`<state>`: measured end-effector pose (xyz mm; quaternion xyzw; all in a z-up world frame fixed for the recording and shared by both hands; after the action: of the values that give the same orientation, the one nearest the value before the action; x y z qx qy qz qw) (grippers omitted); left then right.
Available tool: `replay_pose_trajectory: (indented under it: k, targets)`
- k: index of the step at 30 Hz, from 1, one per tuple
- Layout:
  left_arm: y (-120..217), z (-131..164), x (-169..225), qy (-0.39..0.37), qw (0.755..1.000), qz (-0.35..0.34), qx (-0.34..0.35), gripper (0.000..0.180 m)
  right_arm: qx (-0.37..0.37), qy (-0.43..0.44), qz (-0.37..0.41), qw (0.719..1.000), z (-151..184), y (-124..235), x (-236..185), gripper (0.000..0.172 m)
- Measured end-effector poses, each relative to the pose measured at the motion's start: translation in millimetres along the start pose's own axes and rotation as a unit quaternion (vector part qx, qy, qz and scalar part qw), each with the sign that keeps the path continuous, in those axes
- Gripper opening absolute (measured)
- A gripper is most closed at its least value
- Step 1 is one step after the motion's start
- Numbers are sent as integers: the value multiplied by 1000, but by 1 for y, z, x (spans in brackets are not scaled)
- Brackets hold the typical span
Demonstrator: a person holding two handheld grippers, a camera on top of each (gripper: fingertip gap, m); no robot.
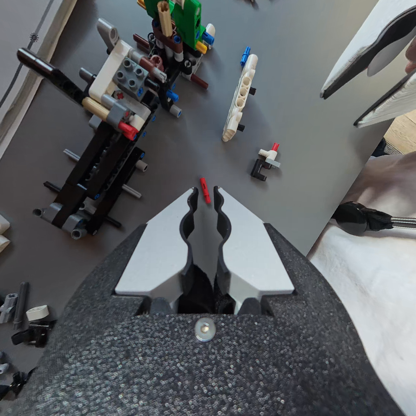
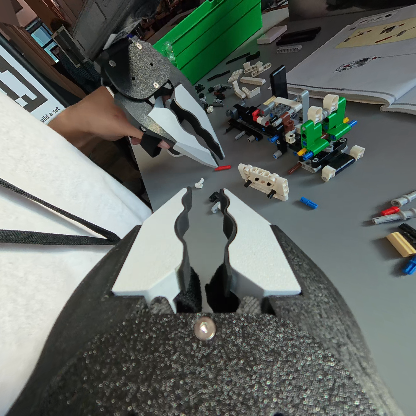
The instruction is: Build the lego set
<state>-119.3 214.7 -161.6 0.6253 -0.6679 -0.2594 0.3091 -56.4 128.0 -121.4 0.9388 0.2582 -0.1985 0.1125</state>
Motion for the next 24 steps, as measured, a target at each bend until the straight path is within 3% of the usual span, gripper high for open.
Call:
replay_pose_trajectory:
  k: [9,13,16,19,24]
  targets:
    - [-9,5,-5,-42,998,-39,-21,2,5,-9,-15,1000,3,0,-6,23]
    - [-2,-28,3,9,995,0,103,2,5,-3,-12,1000,3,-7,-4,23]
    - [14,-66,12,51,966,58,248,2,50,-13,-24,998,-11,-15,-5,20]
    - [29,-88,28,31,928,111,353,2,145,-133,-88,977,-42,-16,-11,20]
    - [68,-115,53,62,827,231,508,1,205,-203,-180,940,-70,-20,-18,20]
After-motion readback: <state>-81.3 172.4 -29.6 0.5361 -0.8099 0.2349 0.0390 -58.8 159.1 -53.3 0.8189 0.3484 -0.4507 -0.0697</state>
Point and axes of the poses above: each gripper's, where its closed fingertips meet, y back along the fingers, z out of its underside, x = y × z across the jaws, the point moved 2 cm from there along y, back along the fingers, and after that the axes turned 14 degrees about x, right-handed, at the moved point
